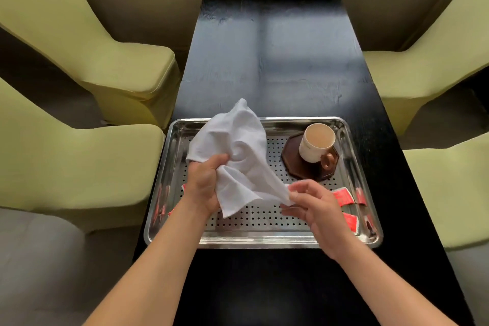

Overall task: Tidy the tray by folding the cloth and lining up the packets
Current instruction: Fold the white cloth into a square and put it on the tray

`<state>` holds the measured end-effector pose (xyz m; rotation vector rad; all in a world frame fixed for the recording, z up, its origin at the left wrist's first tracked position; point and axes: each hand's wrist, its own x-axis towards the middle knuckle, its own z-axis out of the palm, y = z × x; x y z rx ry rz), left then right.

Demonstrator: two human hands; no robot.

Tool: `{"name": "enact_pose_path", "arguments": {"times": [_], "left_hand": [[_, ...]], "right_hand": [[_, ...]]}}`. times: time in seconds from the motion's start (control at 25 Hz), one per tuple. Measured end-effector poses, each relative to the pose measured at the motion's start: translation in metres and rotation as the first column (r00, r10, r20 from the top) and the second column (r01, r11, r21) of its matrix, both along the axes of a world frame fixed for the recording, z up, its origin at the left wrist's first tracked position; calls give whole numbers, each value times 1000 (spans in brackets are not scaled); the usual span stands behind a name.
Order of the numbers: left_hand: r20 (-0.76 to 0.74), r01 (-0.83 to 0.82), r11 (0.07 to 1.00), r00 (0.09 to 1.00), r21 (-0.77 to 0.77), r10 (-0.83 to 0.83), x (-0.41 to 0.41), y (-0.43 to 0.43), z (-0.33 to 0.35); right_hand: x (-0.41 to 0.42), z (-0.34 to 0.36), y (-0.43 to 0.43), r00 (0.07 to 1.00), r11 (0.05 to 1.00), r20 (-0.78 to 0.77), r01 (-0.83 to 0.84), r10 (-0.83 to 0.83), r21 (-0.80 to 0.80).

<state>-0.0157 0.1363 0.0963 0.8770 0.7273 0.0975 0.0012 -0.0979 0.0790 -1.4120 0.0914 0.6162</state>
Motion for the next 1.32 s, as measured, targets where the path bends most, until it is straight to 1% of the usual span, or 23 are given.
{"name": "enact_pose_path", "arguments": {"times": [0.08, 0.2, 0.36, 0.48, 0.56, 0.64, 0.72, 0.76, 0.84, 0.88, 0.92, 0.96, 1.0, 1.04, 1.08, 1.12, 1.16, 1.2, 1.24, 1.28, 1.32], "left_hand": [[-49, -7, 999, 999, 32, 8, -21, 0, -4], [-110, -22, 999, 994, 49, 27, -57, 0, -12], [-91, 10, 995, 996, 103, 0, -99, -2, -19], [-67, 61, 994, 996, 91, -55, -132, -10, -26], [-161, 88, 989, 985, 120, -68, -158, -16, -40], [-304, 118, 966, 952, 231, -44, -185, -19, -62], [-423, 105, 946, 905, 306, 36, -206, -22, -85], [-464, 74, 939, 881, 335, 96, -212, -25, -93], [-510, 23, 910, 834, 413, 210, -216, -31, -104], [-536, 39, 880, 805, 474, 253, -215, -36, -106], [-584, 103, 834, 760, 542, 285, -213, -42, -107], [-636, 199, 770, 702, 606, 319, -211, -49, -107], [-654, 297, 673, 663, 677, 365, -211, -56, -105], [-631, 400, 525, 669, 751, 393, -212, -62, -105], [-598, 496, 338, 703, 800, 384, -215, -69, -106], [-584, 563, 169, 736, 809, 343, -217, -76, -109], [-611, 612, 94, 741, 785, 277, -219, -80, -111], [-661, 660, 91, 718, 746, 218, -219, -81, -113], [-717, 713, 92, 676, 695, 172, -221, -80, -117], [-760, 762, 53, 635, 646, 141, -222, -79, -121], [-795, 804, -22, 591, 594, 136, -223, -79, -125]], "right_hand": [[-23, -25, -8, 993, 997, -110, 36, -43, -64], [-50, -50, -15, 974, 994, -225, 12, -35, -105], [-70, -71, -15, 972, 972, -235, -44, -11, -230], [-79, -82, -18, 971, 952, -239, -73, 0, -297], [-82, -90, -22, 968, 944, -250, -87, 5, -318], [-84, -96, -26, 964, 936, -264, -110, 19, -333], [-87, -101, -31, 961, 927, -274, -137, 39, -349], [-86, -103, -32, 960, 921, -277, -149, 47, -360], [-85, -105, -34, 957, 909, -284, -169, 59, -381], [-84, -106, -35, 955, 908, -289, -173, 61, -381], [-82, -107, -35, 953, 912, -297, -170, 57, -372], [-80, -107, -36, 950, 917, -309, -165, 48, -363], [-79, -107, -36, 946, 921, -322, -159, 39, -355], [-78, -108, -35, 941, 928, -338, -145, 22, -344], [-77, -108, -34, 930, 939, -367, -117, -11, -325], [-76, -109, -33, 909, 952, -411, -66, -65, -298], [-75, -109, -32, 873, 964, -470, 4, -133, -266], [-74, -108, -31, 826, 969, -528, 79, -195, -235], [-73, -106, -30, 783, 966, -572, 149, -245, -210], [-72, -106, -29, 751, 960, -598, 206, -281, -192], [-70, -105, -27, 727, 951, -614, 257, -308, -172]]}}
